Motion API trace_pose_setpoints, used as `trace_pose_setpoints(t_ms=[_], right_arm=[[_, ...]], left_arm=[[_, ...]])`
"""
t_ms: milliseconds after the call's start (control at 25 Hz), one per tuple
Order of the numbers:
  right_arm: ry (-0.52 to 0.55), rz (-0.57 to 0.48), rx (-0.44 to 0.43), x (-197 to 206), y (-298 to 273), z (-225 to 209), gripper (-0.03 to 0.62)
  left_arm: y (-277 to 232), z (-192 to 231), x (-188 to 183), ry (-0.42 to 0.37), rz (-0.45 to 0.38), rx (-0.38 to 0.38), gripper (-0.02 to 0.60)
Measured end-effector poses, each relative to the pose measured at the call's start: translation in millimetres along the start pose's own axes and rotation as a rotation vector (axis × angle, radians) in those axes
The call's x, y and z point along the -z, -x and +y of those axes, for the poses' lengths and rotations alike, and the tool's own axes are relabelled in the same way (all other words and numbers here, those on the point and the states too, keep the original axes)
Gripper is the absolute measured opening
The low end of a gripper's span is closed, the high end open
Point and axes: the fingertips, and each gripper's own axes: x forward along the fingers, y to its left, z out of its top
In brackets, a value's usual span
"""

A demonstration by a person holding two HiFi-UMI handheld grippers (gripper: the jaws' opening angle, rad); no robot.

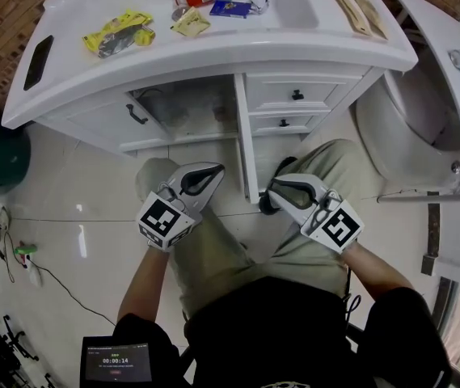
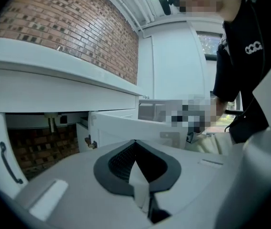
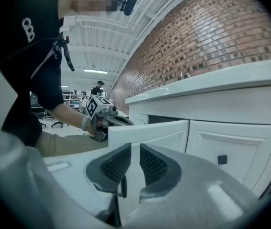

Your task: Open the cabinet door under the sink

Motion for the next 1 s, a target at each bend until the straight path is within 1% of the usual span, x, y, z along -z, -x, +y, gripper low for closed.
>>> trace_pose_setpoints(t_ms=[120, 240, 320, 480, 680, 800, 920, 1000], right_arm=[[0.008, -0.005, 0.013, -6, 0, -7, 0.044], [0.014, -0.004, 0.029, -5, 0, -12, 0.017], [-0.003, -0.013, 0.034, -5, -1, -14, -0.004], [-0.032, 0.005, 0.030, -3, -3, -15, -0.008], [-0.007, 0.013, 0.027, -11, 0, -8, -0.008], [0.004, 0.012, 0.027, -13, 6, -1, -0.008], [-0.021, 0.021, 0.031, -12, 16, 7, -0.008], [-0.009, 0.023, 0.023, -11, 22, 16, -0.008]], left_arm=[[-2, -10, -2, -0.016, -0.022, 0.035, 0.017], [-5, -20, -3, -0.040, -0.040, 0.065, 0.017], [-6, -25, -4, -0.054, -0.049, 0.074, 0.017], [-4, -32, -8, -0.069, -0.044, 0.087, 0.017], [5, -30, -16, 0.011, -0.076, 0.075, 0.017], [7, -39, -14, 0.006, -0.068, 0.077, 0.017], [11, -54, -16, 0.029, -0.090, 0.076, 0.017], [13, -64, -17, 0.016, -0.099, 0.063, 0.017]])
